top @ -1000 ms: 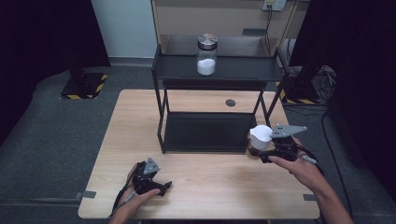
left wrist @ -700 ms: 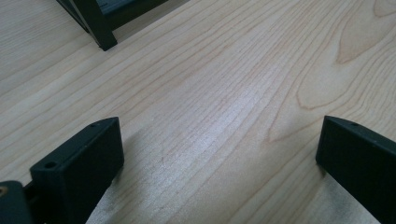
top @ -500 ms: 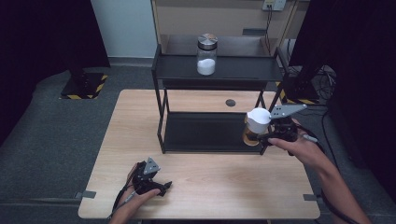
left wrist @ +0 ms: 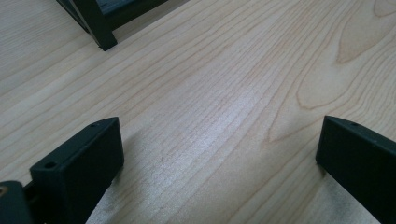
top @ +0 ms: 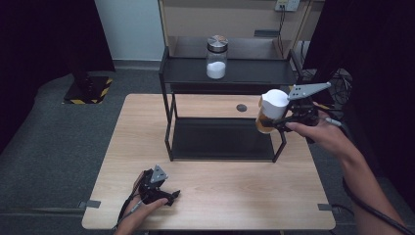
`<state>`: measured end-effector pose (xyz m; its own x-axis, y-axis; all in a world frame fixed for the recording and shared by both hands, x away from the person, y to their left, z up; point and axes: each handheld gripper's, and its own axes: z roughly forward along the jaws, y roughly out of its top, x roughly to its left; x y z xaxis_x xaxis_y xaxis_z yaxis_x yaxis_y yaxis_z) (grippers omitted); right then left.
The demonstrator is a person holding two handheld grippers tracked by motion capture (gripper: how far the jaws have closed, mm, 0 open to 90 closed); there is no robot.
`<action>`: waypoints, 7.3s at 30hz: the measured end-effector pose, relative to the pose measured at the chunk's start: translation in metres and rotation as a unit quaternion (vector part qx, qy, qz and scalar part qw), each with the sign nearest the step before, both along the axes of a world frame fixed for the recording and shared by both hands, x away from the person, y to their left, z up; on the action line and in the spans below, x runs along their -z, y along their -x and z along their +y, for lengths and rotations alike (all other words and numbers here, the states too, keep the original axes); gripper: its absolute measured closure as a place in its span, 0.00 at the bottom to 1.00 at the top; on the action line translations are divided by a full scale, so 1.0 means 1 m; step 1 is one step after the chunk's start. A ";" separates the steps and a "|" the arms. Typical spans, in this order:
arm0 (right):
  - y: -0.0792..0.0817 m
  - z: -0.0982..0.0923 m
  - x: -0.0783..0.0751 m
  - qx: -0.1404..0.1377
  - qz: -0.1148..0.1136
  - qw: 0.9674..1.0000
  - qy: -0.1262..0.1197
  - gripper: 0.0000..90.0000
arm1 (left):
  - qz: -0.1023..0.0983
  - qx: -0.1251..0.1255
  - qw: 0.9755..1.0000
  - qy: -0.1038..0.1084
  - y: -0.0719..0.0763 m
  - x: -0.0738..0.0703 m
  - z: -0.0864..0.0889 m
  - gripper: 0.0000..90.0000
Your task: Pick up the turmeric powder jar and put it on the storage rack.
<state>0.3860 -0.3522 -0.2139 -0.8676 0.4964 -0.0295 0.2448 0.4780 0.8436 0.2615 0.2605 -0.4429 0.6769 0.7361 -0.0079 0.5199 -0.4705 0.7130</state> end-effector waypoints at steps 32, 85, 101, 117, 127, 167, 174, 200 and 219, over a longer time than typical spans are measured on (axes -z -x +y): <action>-0.044 0.020 -0.103 -0.023 -0.017 1.000 0.010 0.35 | 0.000 0.002 1.000 -0.002 0.000 0.000 0.000 0.00; -0.098 0.064 -0.113 0.036 0.017 0.999 0.035 0.35 | 0.000 0.004 1.000 -0.001 -0.001 0.000 0.001 0.00; -0.097 0.059 -0.105 0.044 0.017 0.999 0.020 0.35 | 0.000 0.004 1.000 -0.001 -0.001 0.000 0.001 0.00; -0.095 0.059 -0.104 0.051 0.017 0.998 0.017 0.35 | -0.001 0.004 1.000 -0.001 -0.001 0.000 0.001 0.00; -0.094 0.063 -0.104 0.060 0.022 0.998 0.026 0.30 | 0.000 0.004 1.000 -0.002 -0.001 0.000 0.001 0.00; 0.032 0.035 -0.063 0.084 -0.022 0.996 0.007 0.09 | -0.002 -0.001 1.000 -0.004 0.001 -0.001 -0.001 0.00; 0.043 0.041 -0.016 0.084 -0.009 0.996 0.019 0.07 | -0.002 -0.003 1.000 -0.003 0.002 0.000 -0.001 0.00; 0.082 0.025 0.150 0.112 0.053 0.991 0.050 0.07 | -0.002 -0.004 1.000 -0.002 0.002 0.000 -0.001 0.00; 0.096 0.011 0.209 0.128 0.075 0.986 0.080 0.07 | -0.002 -0.005 1.000 -0.002 0.002 0.000 -0.001 0.00</action>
